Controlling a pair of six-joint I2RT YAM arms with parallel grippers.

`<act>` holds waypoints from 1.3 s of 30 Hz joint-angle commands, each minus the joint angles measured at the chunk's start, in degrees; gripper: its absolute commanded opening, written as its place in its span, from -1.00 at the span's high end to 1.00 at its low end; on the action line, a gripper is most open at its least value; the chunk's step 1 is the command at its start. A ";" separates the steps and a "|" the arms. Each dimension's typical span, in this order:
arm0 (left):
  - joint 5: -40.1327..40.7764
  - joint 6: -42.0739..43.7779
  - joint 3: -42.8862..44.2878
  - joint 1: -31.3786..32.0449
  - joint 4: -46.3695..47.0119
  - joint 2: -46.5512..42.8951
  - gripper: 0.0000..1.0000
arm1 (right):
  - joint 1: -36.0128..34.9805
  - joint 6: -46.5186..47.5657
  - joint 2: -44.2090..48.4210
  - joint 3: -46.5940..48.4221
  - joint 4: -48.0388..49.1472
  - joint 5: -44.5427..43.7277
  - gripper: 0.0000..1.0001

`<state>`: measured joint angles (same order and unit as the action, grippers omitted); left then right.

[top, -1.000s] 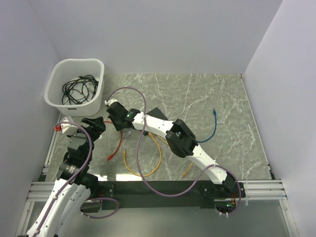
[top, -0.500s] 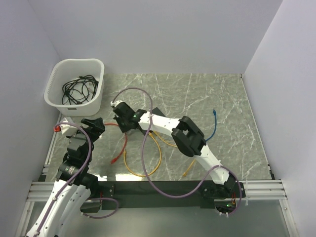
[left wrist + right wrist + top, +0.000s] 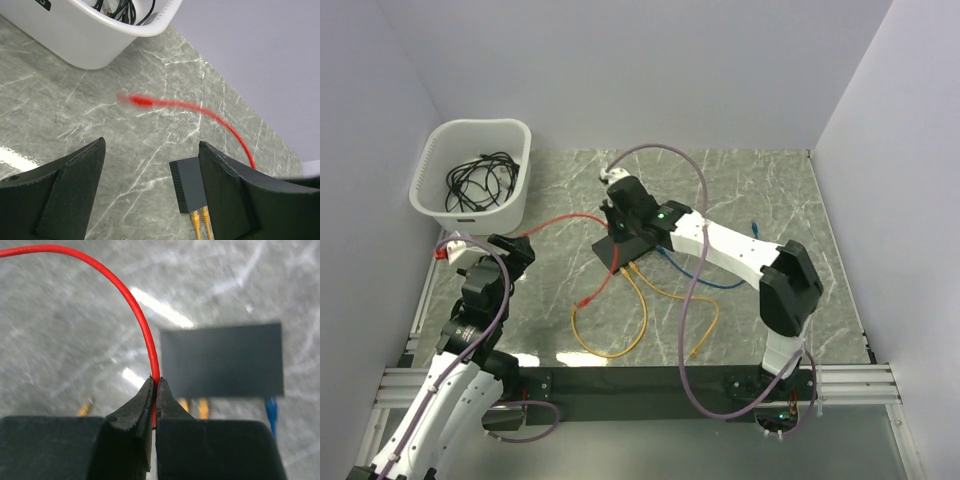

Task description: Insert the plug into the switch port

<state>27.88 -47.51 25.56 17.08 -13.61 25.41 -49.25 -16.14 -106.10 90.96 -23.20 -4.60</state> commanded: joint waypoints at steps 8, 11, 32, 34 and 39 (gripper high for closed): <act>-1.42 -0.48 -0.60 0.14 5.87 2.71 -0.60 | 4.96 -3.98 18.82 -28.08 -2.46 -8.49 1.00; -1.86 -0.48 -1.04 0.14 6.66 3.33 -0.59 | 6.10 -5.73 23.48 -34.24 -2.55 -10.59 1.00; -5.45 -1.36 -6.13 0.14 10.61 4.65 -0.56 | 6.19 -6.37 29.38 -39.91 -5.02 -15.18 -0.82; -7.74 -0.31 -6.92 0.06 13.69 6.13 -0.55 | 4.44 -5.05 28.85 -38.41 -3.61 -13.86 -0.83; -15.47 2.33 -8.51 0.06 21.25 11.23 -0.51 | 0.92 1.02 22.37 -33.48 3.59 -9.20 -0.85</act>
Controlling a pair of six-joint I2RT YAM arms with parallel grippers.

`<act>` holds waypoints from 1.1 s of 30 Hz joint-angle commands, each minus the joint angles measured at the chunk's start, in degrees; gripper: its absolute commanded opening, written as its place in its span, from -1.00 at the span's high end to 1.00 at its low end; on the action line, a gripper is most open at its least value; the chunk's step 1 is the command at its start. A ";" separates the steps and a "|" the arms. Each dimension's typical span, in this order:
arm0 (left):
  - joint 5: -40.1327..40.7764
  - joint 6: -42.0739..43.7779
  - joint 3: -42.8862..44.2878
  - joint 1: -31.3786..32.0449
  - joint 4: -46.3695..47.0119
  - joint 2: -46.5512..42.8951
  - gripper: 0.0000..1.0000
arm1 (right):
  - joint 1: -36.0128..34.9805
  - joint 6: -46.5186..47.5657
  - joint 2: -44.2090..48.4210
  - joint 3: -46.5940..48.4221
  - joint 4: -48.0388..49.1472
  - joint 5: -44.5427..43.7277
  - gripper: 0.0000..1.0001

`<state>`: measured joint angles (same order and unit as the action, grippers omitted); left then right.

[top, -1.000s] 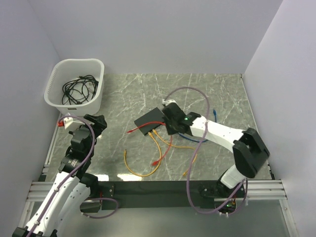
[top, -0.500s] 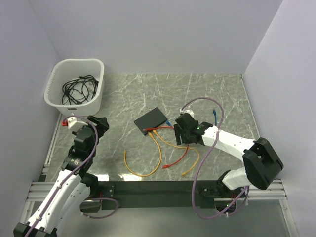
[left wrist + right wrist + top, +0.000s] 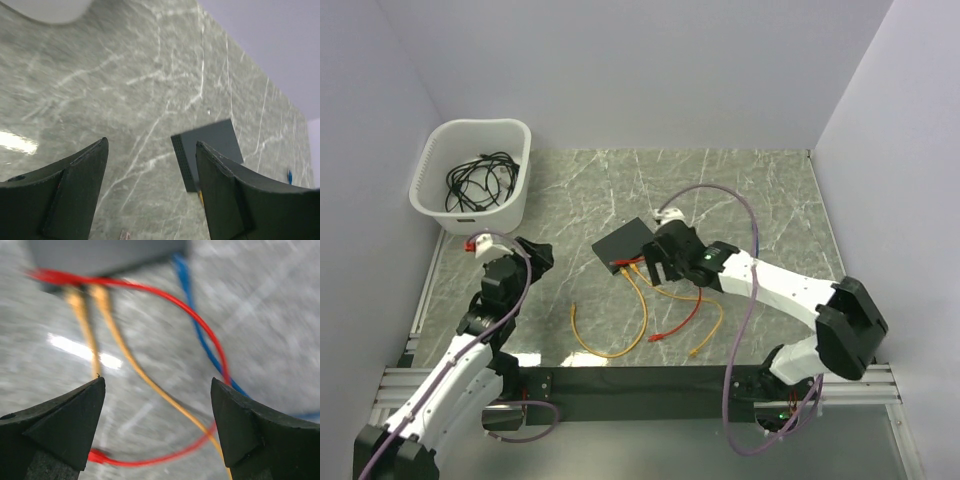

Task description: Insert the plug into the switch port

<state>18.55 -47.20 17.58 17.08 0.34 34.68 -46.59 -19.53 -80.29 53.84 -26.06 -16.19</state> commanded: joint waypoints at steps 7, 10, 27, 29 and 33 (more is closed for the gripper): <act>-6.77 3.96 -0.09 0.14 9.24 7.77 -0.50 | -2.28 6.69 -15.68 9.35 13.05 3.61 -0.85; -6.42 4.57 -0.71 0.06 9.59 7.16 -0.51 | -2.72 7.75 -16.82 9.00 17.70 5.19 -0.96; -4.48 5.98 -0.53 0.06 8.54 6.11 -0.51 | -5.35 16.10 -23.76 12.07 24.57 2.13 -0.09; -4.22 6.07 -0.80 0.06 8.28 5.67 -0.51 | -5.36 16.37 -24.38 12.34 24.66 1.86 -0.06; -3.96 6.16 -0.97 0.06 8.10 5.23 -0.51 | -5.62 16.63 -24.03 11.99 25.80 2.03 -0.06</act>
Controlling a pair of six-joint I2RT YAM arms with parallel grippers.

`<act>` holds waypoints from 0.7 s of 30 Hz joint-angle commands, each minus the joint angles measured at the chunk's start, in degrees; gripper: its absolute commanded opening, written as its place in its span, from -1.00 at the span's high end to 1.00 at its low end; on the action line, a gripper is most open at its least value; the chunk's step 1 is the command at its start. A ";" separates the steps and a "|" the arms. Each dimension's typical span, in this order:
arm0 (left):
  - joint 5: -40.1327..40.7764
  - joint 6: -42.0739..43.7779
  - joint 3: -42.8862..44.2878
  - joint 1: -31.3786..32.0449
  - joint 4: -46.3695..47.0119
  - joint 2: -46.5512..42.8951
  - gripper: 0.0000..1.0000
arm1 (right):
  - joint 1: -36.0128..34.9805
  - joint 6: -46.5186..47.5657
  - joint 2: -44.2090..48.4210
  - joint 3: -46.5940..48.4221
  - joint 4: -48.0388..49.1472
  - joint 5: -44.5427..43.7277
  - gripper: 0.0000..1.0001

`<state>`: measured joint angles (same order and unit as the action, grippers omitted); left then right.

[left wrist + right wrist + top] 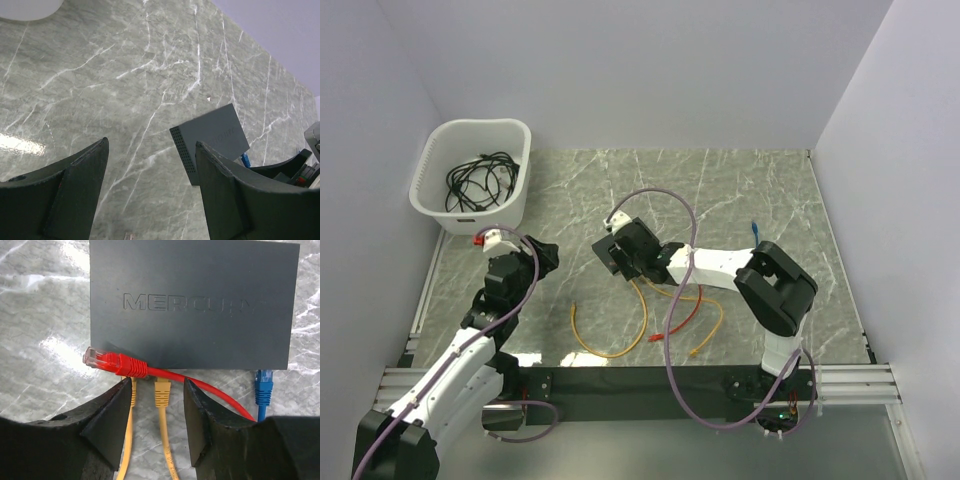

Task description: Insert the plug into the switch port

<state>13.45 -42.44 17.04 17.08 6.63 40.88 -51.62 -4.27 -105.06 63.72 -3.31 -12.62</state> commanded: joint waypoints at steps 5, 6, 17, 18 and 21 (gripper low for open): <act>1.31 1.48 -0.25 0.06 1.37 -0.98 -0.51 | -1.03 2.69 -0.41 3.86 2.17 -2.84 -0.18; 1.31 1.48 -0.25 0.06 1.36 -1.07 -0.51 | -1.03 2.78 -0.59 4.21 2.08 -2.85 -0.19; 1.93 1.65 -0.16 0.14 1.19 -0.98 -0.50 | -1.21 3.57 -4.72 6.94 2.26 -1.70 -0.22; 1.93 1.65 -0.16 0.06 1.19 -0.89 -0.50 | -1.29 3.57 -4.98 7.03 2.26 -1.44 -0.22; 1.93 1.65 -0.34 0.06 1.19 -0.98 -0.50 | -1.29 3.74 -5.60 7.20 2.96 -0.83 -0.15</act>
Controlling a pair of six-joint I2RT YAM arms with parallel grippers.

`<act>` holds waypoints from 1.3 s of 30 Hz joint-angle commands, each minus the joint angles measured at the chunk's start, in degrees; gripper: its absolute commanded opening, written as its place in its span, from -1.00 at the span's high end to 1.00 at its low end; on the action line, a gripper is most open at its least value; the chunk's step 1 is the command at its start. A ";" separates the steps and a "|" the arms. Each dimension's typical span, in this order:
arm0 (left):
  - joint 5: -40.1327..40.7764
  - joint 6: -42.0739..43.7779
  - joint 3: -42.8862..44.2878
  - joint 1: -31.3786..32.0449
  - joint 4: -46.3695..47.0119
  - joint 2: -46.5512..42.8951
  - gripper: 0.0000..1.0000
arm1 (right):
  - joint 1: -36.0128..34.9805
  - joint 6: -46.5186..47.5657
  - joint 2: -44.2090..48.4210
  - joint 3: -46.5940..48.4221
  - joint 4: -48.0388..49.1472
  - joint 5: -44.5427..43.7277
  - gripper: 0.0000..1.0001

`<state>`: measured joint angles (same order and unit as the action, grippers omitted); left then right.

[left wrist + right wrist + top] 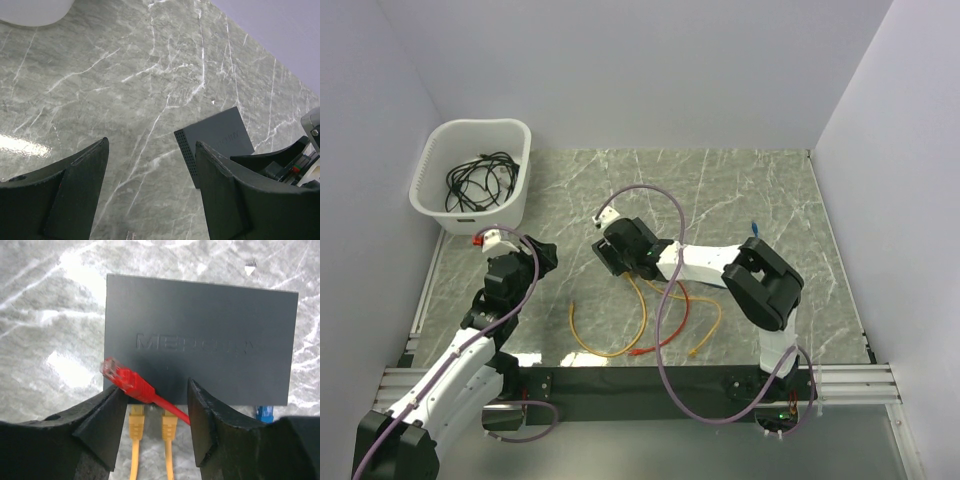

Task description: Insert the plug into the switch port

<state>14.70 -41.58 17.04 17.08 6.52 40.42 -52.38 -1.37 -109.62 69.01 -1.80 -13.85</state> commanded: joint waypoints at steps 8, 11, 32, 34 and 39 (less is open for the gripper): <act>1.12 0.98 -0.25 0.06 1.03 -0.70 -0.50 | -0.44 0.75 -1.21 0.60 3.65 1.72 0.58; 0.86 0.98 -0.25 0.06 1.12 -0.61 -0.49 | -0.53 0.66 0.37 -1.16 5.23 3.12 1.00; -44.66 -3.06 -6.05 0.32 38.73 1.67 -0.27 | -0.44 -4.25 28.67 -16.54 12.96 35.19 1.00; -47.20 -3.94 -6.49 0.32 42.16 1.59 -0.28 | -0.36 -5.13 28.76 -17.59 14.19 37.47 1.00; -50.73 -5.00 -8.16 0.76 46.73 0.80 -0.27 | -0.35 -7.33 28.33 -18.65 17.00 42.05 1.00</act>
<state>-30.44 -45.04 9.63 17.45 45.12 42.06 -52.51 -6.52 -81.69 50.72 10.46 22.65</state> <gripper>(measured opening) 0.639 0.128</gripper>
